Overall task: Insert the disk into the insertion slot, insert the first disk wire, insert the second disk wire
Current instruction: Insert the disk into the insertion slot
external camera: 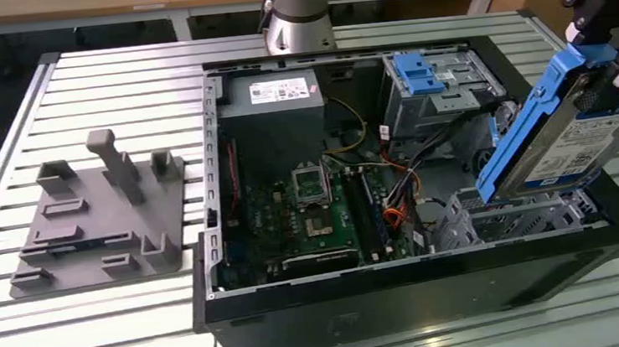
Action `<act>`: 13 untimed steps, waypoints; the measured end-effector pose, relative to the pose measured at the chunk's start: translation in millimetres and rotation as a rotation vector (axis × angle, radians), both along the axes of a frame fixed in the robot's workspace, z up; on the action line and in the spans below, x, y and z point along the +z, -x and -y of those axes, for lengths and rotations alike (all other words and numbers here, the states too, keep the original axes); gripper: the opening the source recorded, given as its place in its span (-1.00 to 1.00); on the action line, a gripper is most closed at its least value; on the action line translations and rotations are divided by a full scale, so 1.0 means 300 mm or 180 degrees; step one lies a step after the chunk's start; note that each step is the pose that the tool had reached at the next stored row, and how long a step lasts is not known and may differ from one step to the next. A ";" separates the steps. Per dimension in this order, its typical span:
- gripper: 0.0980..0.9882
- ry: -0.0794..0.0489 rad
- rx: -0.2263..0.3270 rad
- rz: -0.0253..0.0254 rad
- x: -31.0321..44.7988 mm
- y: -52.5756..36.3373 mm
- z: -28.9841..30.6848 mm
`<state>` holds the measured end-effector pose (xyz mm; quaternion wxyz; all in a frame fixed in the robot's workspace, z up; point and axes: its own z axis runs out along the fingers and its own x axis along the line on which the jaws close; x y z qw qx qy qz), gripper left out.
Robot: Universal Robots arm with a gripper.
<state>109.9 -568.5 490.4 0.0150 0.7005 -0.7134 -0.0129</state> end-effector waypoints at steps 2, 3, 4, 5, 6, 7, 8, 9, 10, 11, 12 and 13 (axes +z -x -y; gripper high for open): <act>-0.40 0.0000 0.0000 0.0000 0.000 0.000 0.000; -0.40 0.0000 0.0000 0.0000 0.000 0.000 0.000; -0.40 0.0000 0.0000 0.0000 0.000 0.000 0.000; -0.40 0.0000 0.0000 0.0000 0.000 0.000 0.000; -0.40 0.0000 0.0000 0.0000 0.000 0.000 0.000; -0.40 0.0000 0.0000 0.0000 0.000 0.000 0.000; -0.40 0.0000 0.0000 0.0000 0.000 0.000 0.000; -0.40 0.0000 0.0000 0.0000 0.000 0.000 0.000; -0.40 0.0000 0.0000 0.0000 0.000 0.000 0.000; -0.40 0.0000 0.0000 0.0000 0.000 0.000 0.000; -0.40 -0.0001 0.0000 0.0000 0.000 0.000 0.000; -0.40 -0.0002 0.0000 0.0000 0.000 0.000 0.000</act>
